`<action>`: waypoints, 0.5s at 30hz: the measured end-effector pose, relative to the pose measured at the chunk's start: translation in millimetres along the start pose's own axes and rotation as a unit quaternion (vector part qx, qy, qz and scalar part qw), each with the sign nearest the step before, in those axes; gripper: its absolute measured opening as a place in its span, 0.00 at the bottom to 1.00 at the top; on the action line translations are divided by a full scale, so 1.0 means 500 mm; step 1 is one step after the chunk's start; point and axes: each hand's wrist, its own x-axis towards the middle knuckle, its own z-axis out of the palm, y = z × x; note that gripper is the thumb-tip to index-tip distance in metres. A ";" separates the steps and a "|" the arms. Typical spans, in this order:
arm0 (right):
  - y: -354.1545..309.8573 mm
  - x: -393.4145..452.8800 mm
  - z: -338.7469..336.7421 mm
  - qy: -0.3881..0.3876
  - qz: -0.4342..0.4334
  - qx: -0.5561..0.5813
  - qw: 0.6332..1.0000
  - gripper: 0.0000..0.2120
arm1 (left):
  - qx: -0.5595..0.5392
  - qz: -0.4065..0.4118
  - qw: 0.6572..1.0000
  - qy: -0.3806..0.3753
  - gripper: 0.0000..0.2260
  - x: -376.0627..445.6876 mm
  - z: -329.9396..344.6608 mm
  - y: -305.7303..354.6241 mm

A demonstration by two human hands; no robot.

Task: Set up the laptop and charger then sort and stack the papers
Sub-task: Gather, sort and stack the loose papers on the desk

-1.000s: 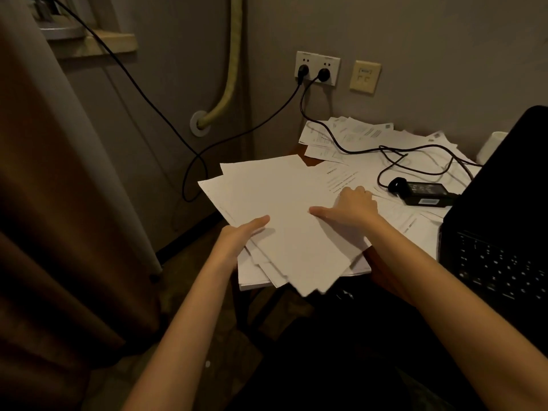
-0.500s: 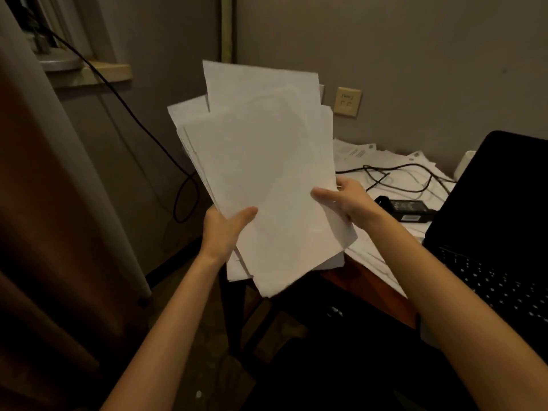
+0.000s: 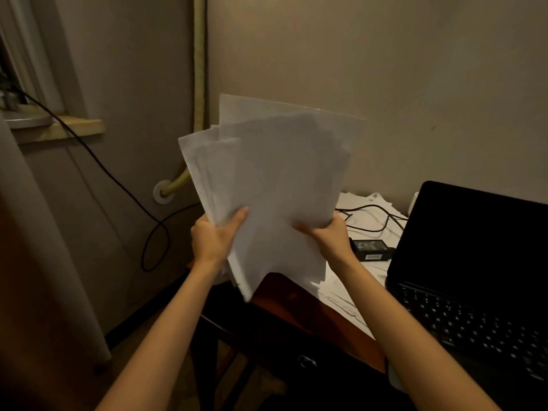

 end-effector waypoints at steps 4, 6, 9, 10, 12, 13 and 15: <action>-0.004 -0.005 0.003 -0.011 0.000 0.056 0.998 0.23 | -0.033 0.023 0.999 -0.011 0.17 0.016 0.001 0.031; -0.001 -0.007 0.009 -0.007 0.003 0.061 0.998 0.23 | -0.037 0.018 0.999 -0.021 0.19 0.021 0.007 0.037; 0.031 -0.016 0.004 0.004 0.021 0.066 0.998 0.25 | -0.054 0.006 0.998 -0.021 0.27 0.029 -0.004 0.015; 0.045 -0.020 -0.001 0.006 0.028 0.065 0.997 0.26 | -0.059 0.000 0.998 -0.021 0.26 0.029 -0.011 0.004; 0.070 -0.026 -0.006 0.009 0.041 0.060 0.997 0.27 | -0.060 -0.009 0.998 -0.026 0.19 0.023 -0.018 -0.019; 0.077 -0.027 -0.003 0.004 0.044 0.056 0.997 0.28 | -0.060 -0.012 0.998 -0.029 0.14 0.015 -0.016 -0.028; 0.079 -0.026 0.013 -0.011 0.048 0.035 0.998 0.33 | -0.064 -0.013 0.997 -0.031 0.10 -0.002 -0.002 -0.032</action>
